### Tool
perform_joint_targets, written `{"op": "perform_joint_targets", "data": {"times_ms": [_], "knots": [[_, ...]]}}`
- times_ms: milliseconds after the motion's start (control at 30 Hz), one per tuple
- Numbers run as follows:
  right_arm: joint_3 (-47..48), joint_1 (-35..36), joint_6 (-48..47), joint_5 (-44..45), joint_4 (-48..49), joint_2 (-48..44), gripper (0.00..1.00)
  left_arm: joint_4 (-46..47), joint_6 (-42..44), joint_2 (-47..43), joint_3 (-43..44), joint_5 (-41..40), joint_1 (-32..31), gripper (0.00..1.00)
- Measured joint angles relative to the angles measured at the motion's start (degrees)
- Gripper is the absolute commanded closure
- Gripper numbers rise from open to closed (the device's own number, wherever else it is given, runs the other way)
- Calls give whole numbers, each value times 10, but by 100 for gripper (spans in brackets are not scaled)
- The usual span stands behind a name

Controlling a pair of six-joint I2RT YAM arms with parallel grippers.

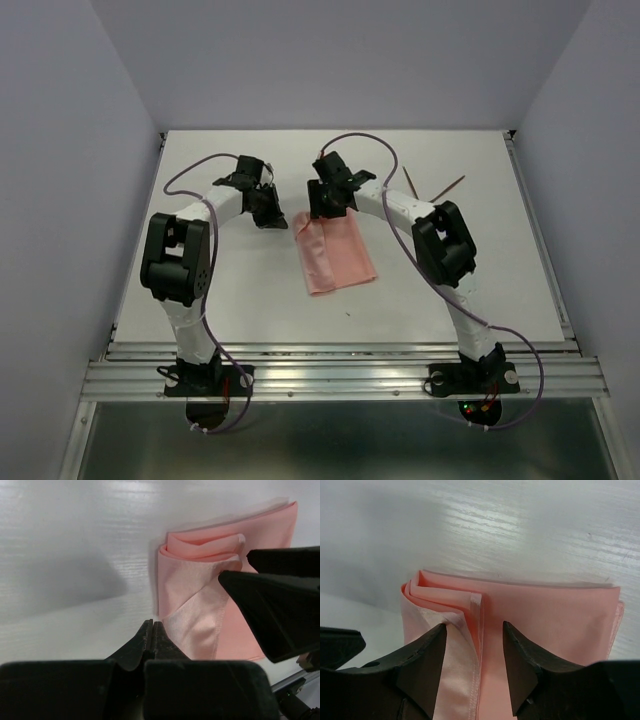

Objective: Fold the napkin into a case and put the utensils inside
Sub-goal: Smooth out the 2/3-rectangle-folded napkin at the center of the board.

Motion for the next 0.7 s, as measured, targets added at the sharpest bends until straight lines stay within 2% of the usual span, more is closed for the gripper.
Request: {"op": "perform_joint_targets", "data": {"times_ms": [267, 433, 600, 700], "knots": [[10, -1, -1, 8, -2, 15, 60, 6, -2, -68, -82, -1, -9, 100], [10, -5, 0, 8, -2, 16, 69, 7, -2, -78, -111, -1, -10, 100], [10, -10, 1, 7, -1, 20, 86, 7, -1, -78, -115, -1, -19, 100], [10, -13, 1, 6, -1, 24, 90, 11, -1, -82, -118, 0, -42, 100]]}}
